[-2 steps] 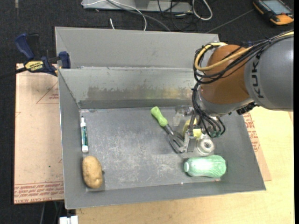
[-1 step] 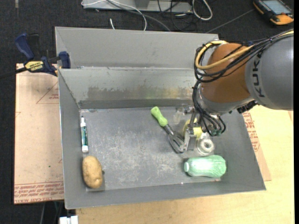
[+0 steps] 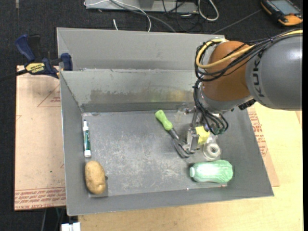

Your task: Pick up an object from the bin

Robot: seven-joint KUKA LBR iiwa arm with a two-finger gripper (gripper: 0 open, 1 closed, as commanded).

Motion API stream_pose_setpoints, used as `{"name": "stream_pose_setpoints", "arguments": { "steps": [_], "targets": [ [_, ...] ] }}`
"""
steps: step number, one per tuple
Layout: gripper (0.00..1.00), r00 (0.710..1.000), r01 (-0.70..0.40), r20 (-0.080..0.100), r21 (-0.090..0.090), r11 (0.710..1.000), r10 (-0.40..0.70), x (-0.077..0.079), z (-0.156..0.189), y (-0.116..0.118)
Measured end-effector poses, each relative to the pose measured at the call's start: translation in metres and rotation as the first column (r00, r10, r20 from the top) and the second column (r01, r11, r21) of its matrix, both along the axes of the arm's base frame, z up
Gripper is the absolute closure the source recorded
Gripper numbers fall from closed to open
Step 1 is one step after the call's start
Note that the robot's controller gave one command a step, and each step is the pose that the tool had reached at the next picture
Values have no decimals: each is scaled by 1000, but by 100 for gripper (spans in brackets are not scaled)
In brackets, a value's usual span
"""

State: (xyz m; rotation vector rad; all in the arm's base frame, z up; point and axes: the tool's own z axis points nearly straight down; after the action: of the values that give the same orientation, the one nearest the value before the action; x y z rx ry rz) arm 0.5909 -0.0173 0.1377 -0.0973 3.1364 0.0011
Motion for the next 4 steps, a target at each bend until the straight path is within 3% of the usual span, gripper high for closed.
{"name": "stream_pose_setpoints", "arguments": {
  "steps": [1,2,3,4],
  "targets": [
    [0,998,-60,-2,0,998,60,-13,-13,5],
    [0,996,-90,3,0,996,90,15,-30,-7],
    [0,994,-111,-5,2,994,111,10,22,-7],
    [0,988,-156,12,-2,988,156,20,18,-14]
  ]
}}
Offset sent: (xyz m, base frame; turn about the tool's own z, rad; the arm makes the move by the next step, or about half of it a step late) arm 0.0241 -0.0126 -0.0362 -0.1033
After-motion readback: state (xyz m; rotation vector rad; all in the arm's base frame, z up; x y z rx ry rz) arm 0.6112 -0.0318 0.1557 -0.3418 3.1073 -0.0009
